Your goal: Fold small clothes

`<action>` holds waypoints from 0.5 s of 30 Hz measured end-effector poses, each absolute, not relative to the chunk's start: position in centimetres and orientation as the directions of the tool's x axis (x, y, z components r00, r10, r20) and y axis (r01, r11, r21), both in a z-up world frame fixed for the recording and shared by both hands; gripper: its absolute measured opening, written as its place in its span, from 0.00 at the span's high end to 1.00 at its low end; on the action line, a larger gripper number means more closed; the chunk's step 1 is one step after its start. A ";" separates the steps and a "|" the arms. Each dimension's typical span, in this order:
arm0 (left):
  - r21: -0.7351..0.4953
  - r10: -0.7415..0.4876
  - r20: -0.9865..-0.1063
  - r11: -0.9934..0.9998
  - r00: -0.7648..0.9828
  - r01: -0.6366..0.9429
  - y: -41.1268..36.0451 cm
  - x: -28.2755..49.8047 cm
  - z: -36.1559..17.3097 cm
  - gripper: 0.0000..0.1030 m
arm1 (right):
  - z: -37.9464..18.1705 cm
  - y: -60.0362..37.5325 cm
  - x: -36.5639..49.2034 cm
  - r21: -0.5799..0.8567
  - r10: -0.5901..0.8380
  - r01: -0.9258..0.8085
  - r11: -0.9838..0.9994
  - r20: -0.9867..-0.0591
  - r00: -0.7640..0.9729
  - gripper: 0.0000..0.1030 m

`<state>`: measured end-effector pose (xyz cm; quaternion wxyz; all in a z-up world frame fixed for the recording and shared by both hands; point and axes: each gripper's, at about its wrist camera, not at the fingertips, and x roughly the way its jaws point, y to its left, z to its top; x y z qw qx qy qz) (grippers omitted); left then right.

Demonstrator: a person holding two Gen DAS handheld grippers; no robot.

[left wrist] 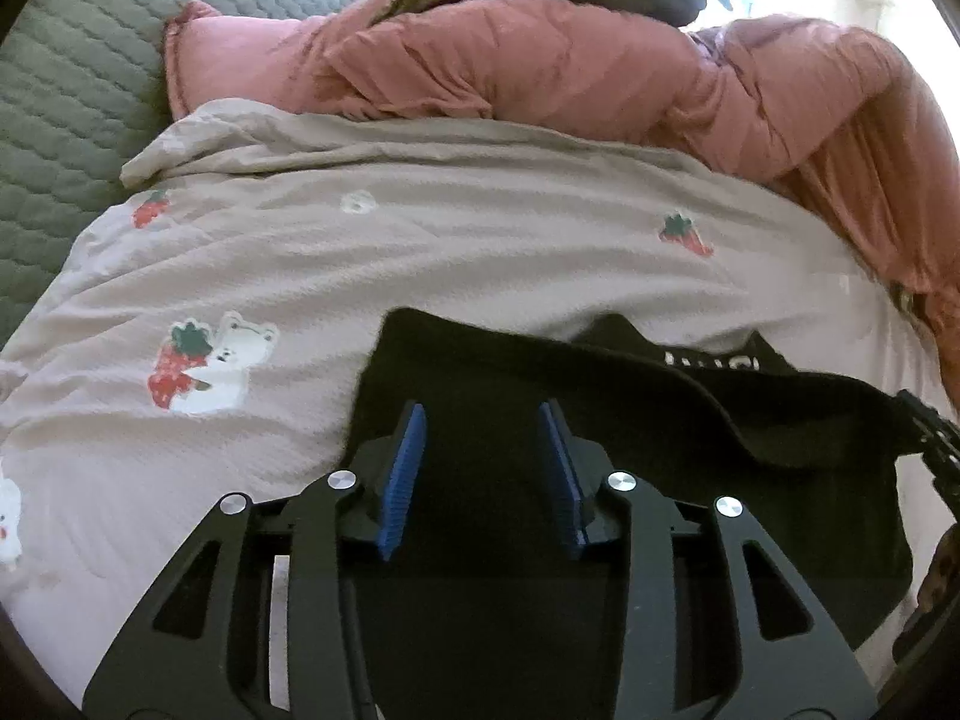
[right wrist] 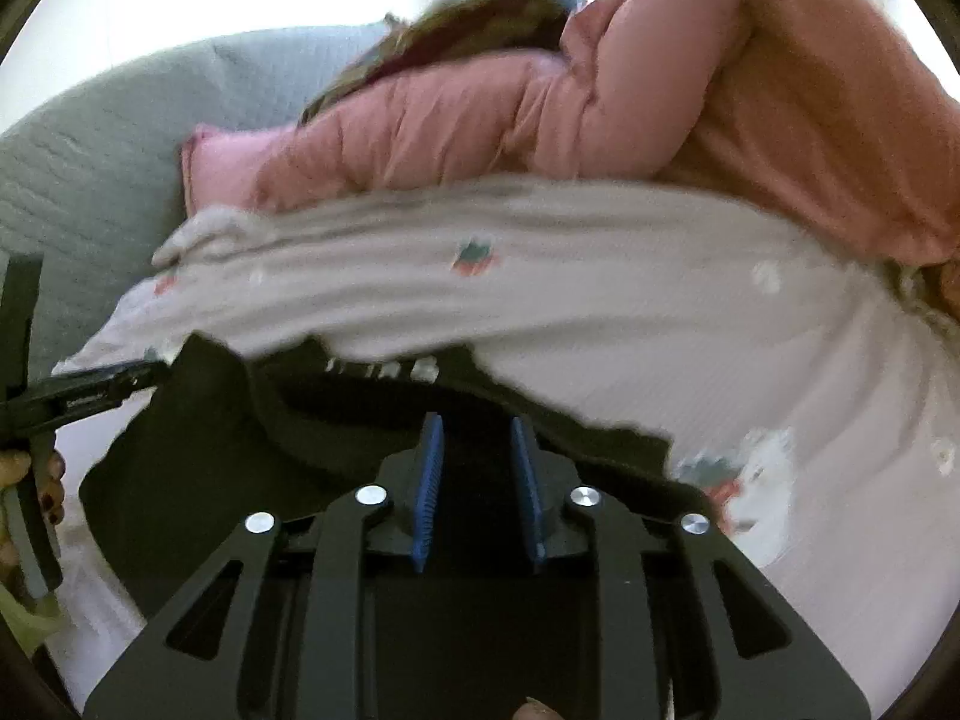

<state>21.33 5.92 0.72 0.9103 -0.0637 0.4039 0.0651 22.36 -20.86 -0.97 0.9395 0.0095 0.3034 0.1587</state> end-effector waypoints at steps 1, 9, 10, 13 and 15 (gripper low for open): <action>-0.066 0.070 -0.743 0.982 0.666 -0.177 6.3 21.3 0.8 0.67 | -0.7 -21.3 22.3 0.113 0.294 -0.279 0.954 -0.551 0.781 0.66; -0.120 0.080 -0.769 0.956 0.634 -0.267 10.4 20.8 -0.7 0.62 | -0.4 -25.9 21.0 0.043 0.154 -0.153 0.987 -0.496 0.855 0.39; -0.124 0.078 -0.772 0.955 0.631 -0.270 10.7 20.8 -0.8 0.60 | -0.5 -26.1 21.1 0.034 0.154 -0.158 0.987 -0.503 0.851 0.39; -0.151 0.047 -0.779 0.954 0.625 -0.261 11.1 21.1 -1.2 0.54 | -1.8 -26.8 22.3 0.009 0.128 -0.147 0.989 -0.552 0.824 0.39; -0.150 0.044 -0.786 0.954 0.616 -0.260 11.2 21.4 -1.5 0.51 | -2.8 -26.7 23.3 0.017 0.130 -0.149 0.989 -0.587 0.799 0.39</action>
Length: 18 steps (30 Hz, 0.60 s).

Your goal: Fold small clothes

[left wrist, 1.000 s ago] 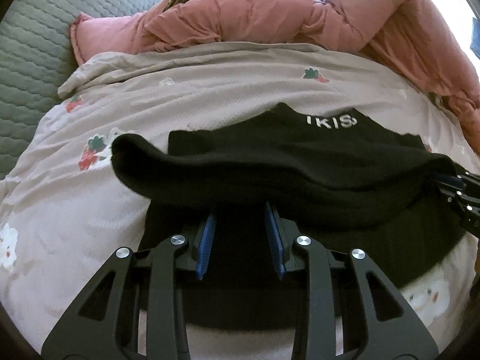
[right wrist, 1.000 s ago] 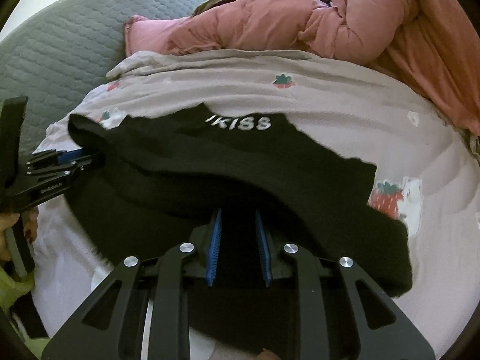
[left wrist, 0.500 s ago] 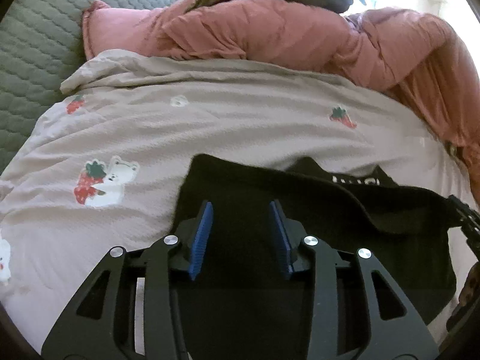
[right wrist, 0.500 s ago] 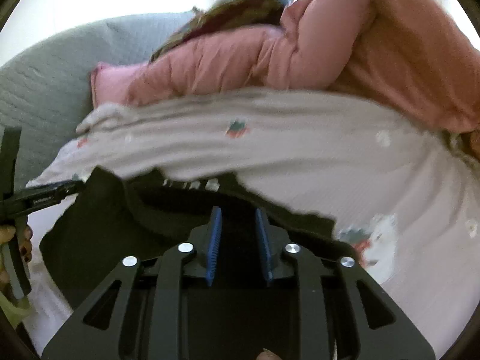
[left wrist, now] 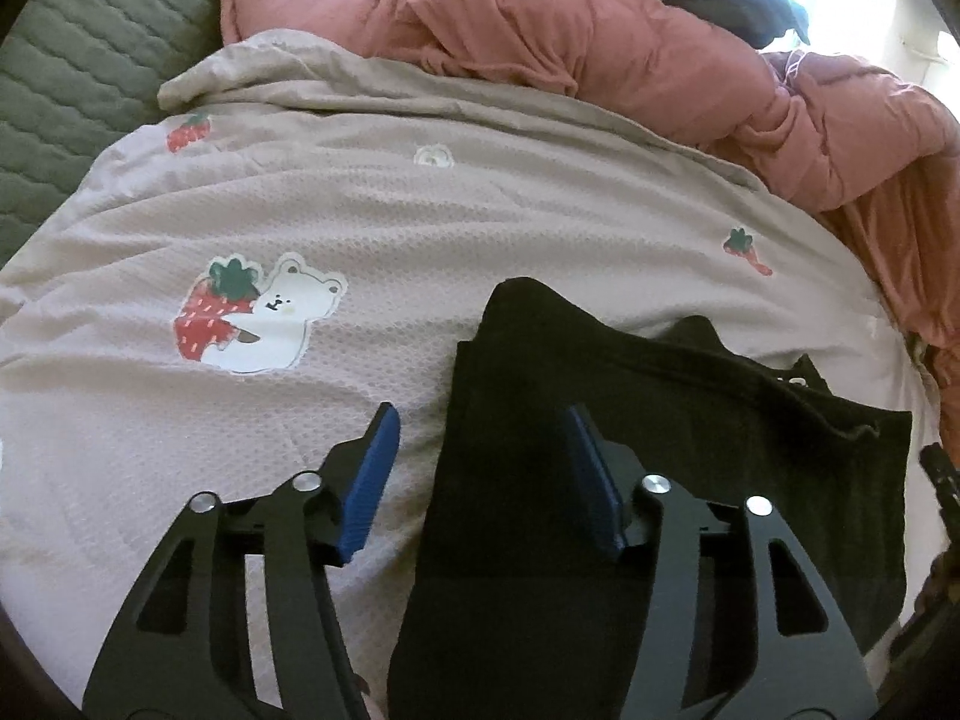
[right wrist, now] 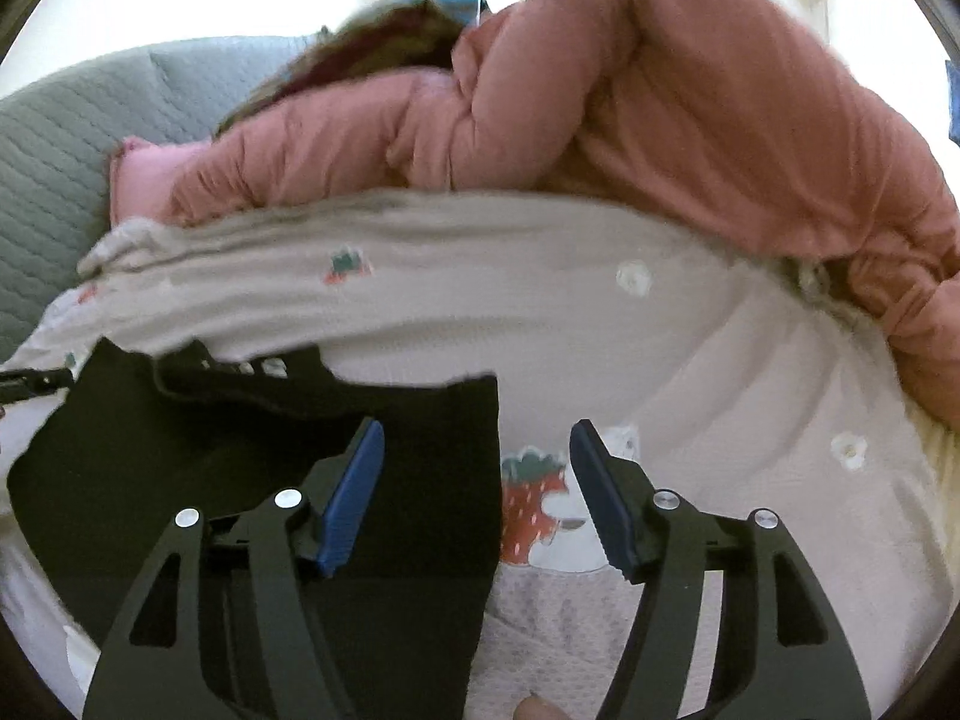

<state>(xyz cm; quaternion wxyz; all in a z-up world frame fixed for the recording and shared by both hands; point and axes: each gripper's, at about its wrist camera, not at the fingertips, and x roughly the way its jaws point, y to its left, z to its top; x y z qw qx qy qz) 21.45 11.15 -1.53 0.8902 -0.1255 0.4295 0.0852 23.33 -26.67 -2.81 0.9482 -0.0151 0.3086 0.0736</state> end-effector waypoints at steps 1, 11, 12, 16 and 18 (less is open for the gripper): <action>-0.150 0.042 -0.789 0.954 0.612 -0.259 11.2 21.6 -1.7 0.51 | -3.3 -26.5 23.8 0.022 0.139 -0.157 0.987 -0.602 0.786 0.39; -0.154 0.016 -0.809 0.959 0.588 -0.238 10.6 23.8 -3.4 0.49 | -5.7 -26.2 25.8 0.048 0.154 -0.163 0.985 -0.656 0.739 0.79; -0.145 0.020 -0.810 0.961 0.586 -0.234 10.5 23.9 -3.6 0.53 | -5.6 -26.1 25.6 0.050 0.163 -0.172 0.984 -0.649 0.744 0.83; -0.088 0.053 -0.794 0.976 0.605 -0.200 9.1 23.5 -3.6 0.87 | -4.9 -26.1 25.0 0.072 0.198 -0.196 0.978 -0.618 0.761 0.91; -0.077 0.059 -0.771 0.980 0.634 -0.186 8.8 22.9 -3.0 0.90 | -4.6 -26.4 24.9 0.098 0.217 -0.198 0.975 -0.609 0.763 0.92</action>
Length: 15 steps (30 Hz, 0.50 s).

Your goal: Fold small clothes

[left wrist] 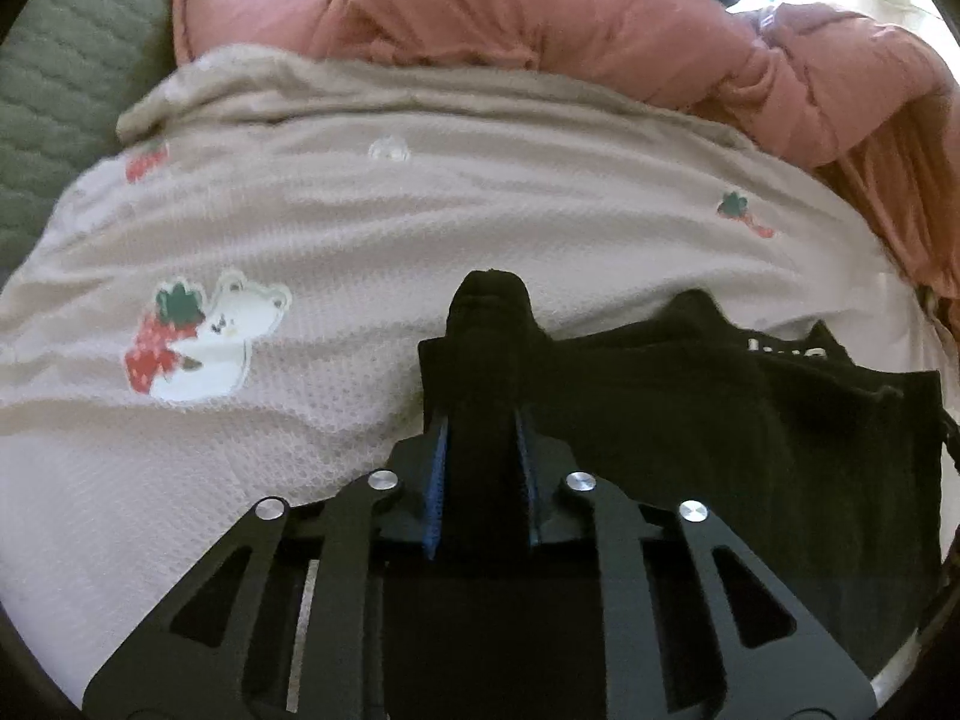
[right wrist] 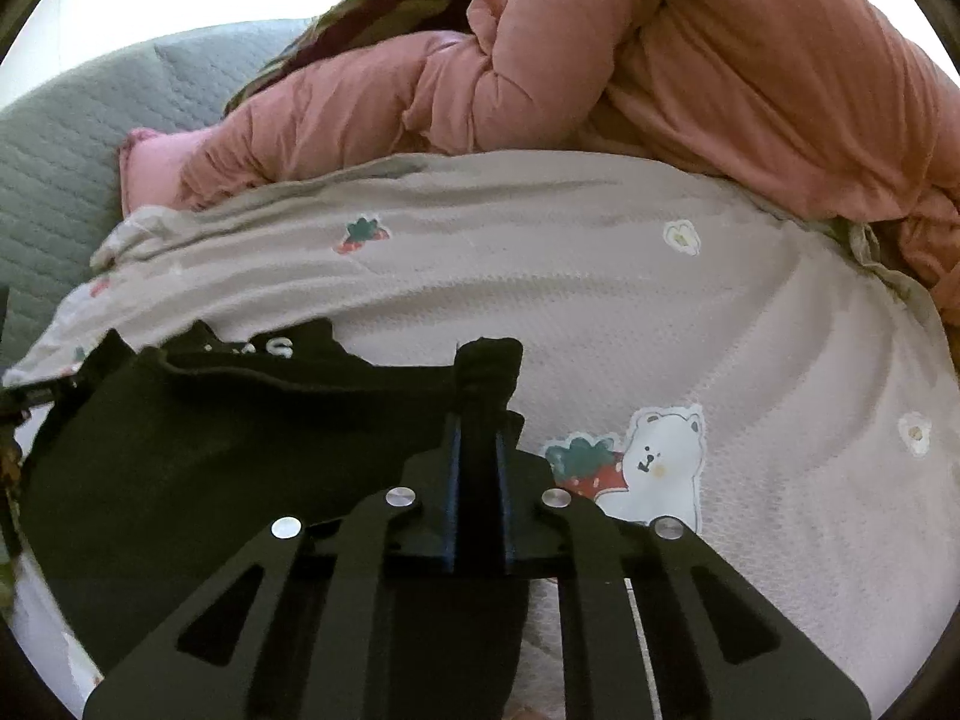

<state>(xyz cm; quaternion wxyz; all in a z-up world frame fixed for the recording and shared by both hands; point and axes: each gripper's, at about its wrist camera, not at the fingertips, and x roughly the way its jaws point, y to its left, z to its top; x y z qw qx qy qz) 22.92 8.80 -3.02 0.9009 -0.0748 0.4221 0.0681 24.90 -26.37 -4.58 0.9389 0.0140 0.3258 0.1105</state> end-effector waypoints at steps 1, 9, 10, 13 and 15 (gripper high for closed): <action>-0.081 0.059 -0.763 0.979 0.644 -0.185 8.9 22.8 -2.7 0.91 | -4.4 -26.6 24.8 0.116 0.229 -0.200 0.973 -0.600 0.767 0.92; -0.202 0.012 -0.712 0.954 0.702 -0.222 10.8 22.6 -0.7 0.94 | -2.8 -29.3 25.0 0.307 0.306 -0.162 0.938 -0.514 0.801 0.93; -0.204 0.020 -0.707 0.951 0.707 -0.231 11.0 22.6 -0.7 0.96 | -2.9 -29.5 25.2 0.310 0.297 -0.148 0.939 -0.514 0.805 0.93; -0.197 0.039 -0.714 0.947 0.699 -0.254 11.3 23.3 -1.4 0.96 | -3.3 -29.3 25.9 0.293 0.277 -0.133 0.947 -0.534 0.798 0.93; -0.172 0.051 -0.730 0.951 0.682 -0.255 11.2 23.5 -2.1 0.96 | -4.0 -28.8 26.5 0.256 0.247 -0.115 0.960 -0.573 0.781 0.93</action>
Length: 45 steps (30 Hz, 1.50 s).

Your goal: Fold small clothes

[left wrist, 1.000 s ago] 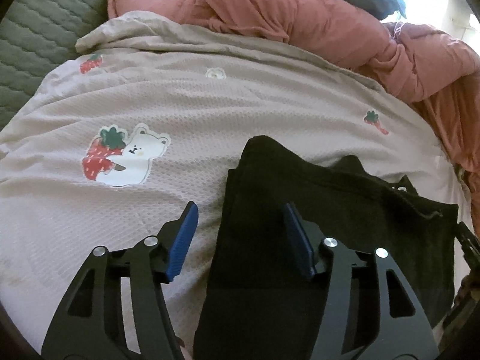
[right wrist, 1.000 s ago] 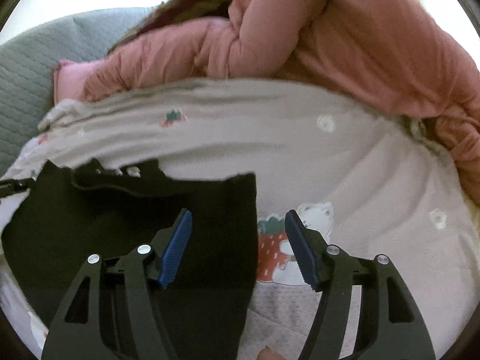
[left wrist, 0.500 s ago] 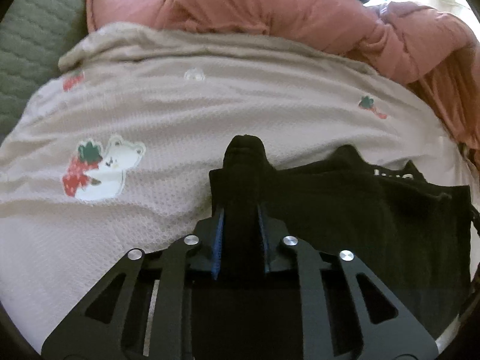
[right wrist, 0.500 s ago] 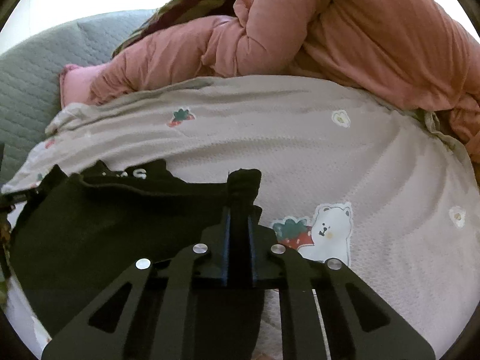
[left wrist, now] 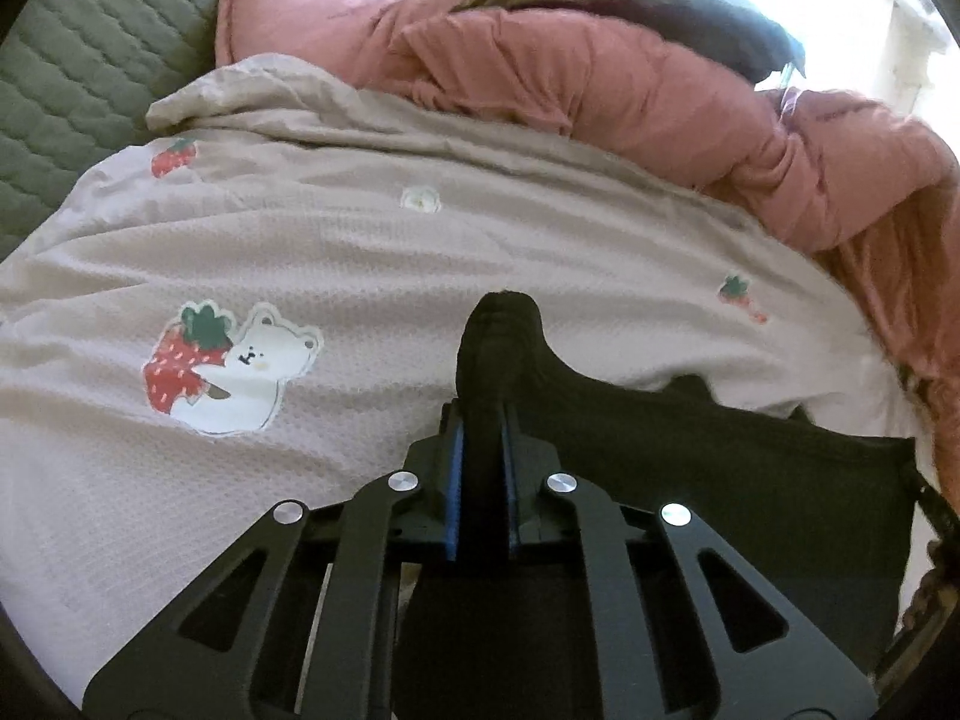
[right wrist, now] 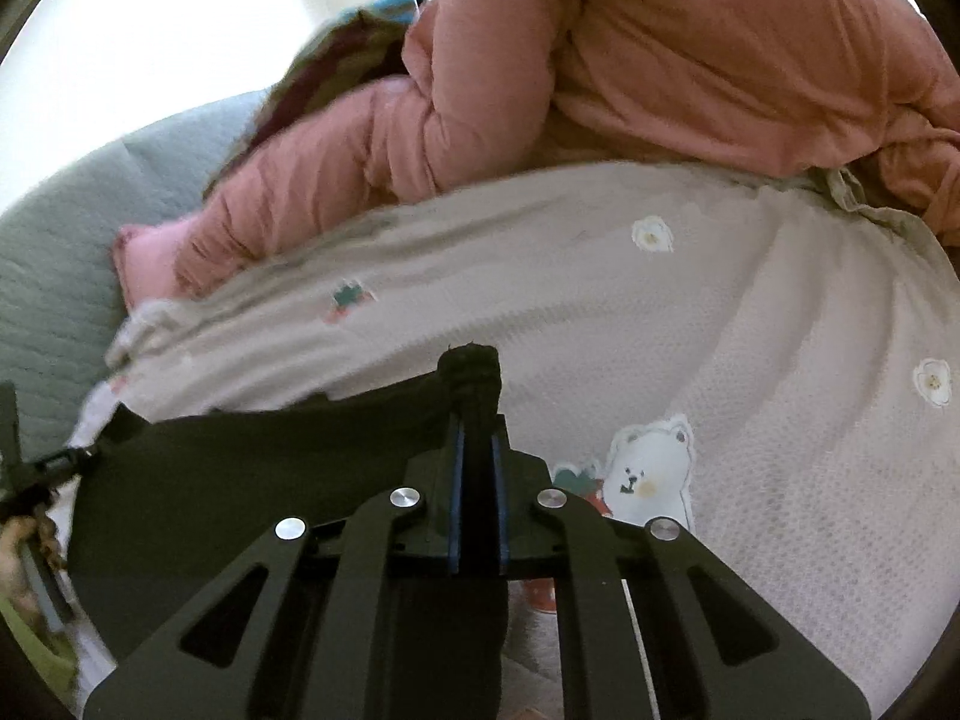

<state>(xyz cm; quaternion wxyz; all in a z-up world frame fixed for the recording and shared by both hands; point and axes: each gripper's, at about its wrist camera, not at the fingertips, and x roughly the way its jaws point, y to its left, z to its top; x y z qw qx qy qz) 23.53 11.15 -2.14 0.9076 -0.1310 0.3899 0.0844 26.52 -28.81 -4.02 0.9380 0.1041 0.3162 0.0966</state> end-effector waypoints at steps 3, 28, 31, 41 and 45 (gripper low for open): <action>-0.150 0.067 -0.748 0.952 0.660 -0.266 11.2 23.6 -3.4 0.96 | -5.4 -27.9 27.2 0.184 0.190 -0.093 0.979 -0.632 0.751 0.93; -0.146 0.084 -0.764 0.943 0.640 -0.298 12.0 22.0 -4.3 0.74 | -6.1 -26.9 25.9 0.011 0.002 0.007 1.000 -0.647 0.763 0.51; -0.123 0.101 -0.764 0.947 0.638 -0.298 11.8 21.7 -4.1 0.73 | -5.7 -26.4 25.3 -0.023 -0.016 0.002 1.000 -0.632 0.775 0.48; -0.103 0.135 -0.757 0.942 0.639 -0.321 11.6 20.1 -2.9 0.67 | -4.3 -23.9 23.0 -0.153 -0.069 -0.026 0.988 -0.583 0.810 0.30; -0.092 0.153 -0.740 0.942 0.655 -0.324 11.3 19.1 -1.9 0.66 | -2.9 -22.9 21.2 -0.149 -0.010 -0.088 0.985 -0.560 0.828 0.27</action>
